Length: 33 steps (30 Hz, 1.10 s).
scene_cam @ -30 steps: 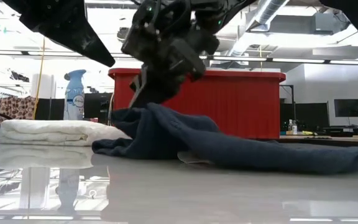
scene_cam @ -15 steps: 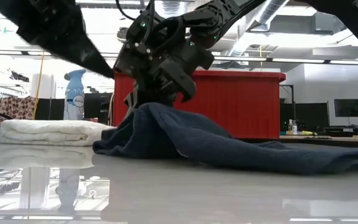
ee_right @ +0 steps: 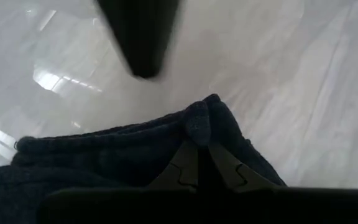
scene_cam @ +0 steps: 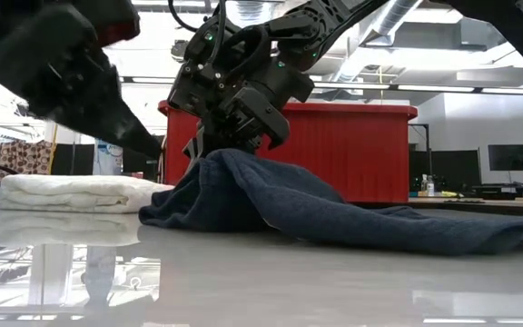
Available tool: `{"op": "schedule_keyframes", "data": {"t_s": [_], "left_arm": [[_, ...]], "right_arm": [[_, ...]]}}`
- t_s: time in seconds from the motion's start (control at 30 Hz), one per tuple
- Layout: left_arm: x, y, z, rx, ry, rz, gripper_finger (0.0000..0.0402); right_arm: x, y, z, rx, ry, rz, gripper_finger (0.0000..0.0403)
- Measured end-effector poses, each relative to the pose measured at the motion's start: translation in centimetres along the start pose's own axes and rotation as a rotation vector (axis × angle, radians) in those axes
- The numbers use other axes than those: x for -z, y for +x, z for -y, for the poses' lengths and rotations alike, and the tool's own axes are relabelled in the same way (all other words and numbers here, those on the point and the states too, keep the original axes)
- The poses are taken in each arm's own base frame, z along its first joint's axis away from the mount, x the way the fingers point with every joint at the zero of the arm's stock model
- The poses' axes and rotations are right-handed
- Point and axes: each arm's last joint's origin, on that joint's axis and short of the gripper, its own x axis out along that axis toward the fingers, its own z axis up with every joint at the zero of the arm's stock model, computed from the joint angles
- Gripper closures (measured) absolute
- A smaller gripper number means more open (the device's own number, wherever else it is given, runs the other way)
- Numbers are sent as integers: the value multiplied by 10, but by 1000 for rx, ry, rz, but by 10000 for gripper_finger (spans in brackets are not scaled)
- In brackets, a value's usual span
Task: Fold Laundry from Bin
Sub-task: Fold the black shorts
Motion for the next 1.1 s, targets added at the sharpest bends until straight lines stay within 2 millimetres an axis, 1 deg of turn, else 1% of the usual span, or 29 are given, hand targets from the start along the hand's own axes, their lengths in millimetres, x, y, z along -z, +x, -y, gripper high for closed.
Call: {"op": "schedule_keyframes", "data": {"t_s": [0.1,0.17,0.3,0.47,0.73,1.1], "left_arm": [[4,7,-7,7,-23,20,401],[2,10,-8,12,-32,34,401],[0,15,-11,38,-4,7,401],[0,15,-11,70,-5,-18,401],[1,15,-11,71,13,-23,401],[1,15,-13,36,49,-14,401]], "right_arm": [[0,0,0,-1,0,-1,373],[0,0,0,-1,1,-1,373],[0,0,0,-1,1,-1,365],[0,0,0,0,1,-3,340],[1,0,0,4,2,-6,305],[1,1,0,22,3,-12,231]]}}
